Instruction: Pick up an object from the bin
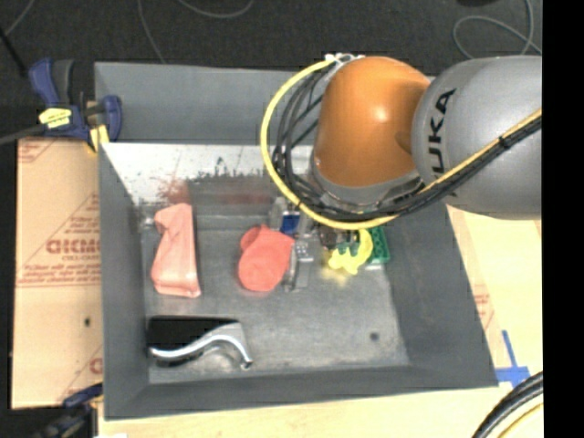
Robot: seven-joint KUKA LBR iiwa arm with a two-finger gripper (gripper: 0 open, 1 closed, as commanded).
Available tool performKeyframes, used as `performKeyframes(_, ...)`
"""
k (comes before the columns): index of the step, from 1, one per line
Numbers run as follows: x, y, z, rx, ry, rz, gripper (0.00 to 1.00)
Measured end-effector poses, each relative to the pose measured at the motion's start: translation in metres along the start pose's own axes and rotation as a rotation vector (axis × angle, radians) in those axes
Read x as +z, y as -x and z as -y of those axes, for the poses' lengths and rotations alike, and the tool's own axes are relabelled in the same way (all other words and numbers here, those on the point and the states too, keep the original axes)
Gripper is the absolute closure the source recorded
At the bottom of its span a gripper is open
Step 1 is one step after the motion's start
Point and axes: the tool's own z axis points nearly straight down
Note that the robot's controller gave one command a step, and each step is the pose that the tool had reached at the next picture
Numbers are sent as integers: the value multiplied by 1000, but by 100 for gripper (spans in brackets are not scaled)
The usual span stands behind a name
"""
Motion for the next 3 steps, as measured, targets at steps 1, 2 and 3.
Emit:
performKeyframes(1, -4, 1, 0, 2, 0, 6, 0)
performKeyframes(2, 40, 15, 13, -28, 0, 15, 0)
performKeyframes(3, 102, 13, 25, -65, -1, 13, 0)
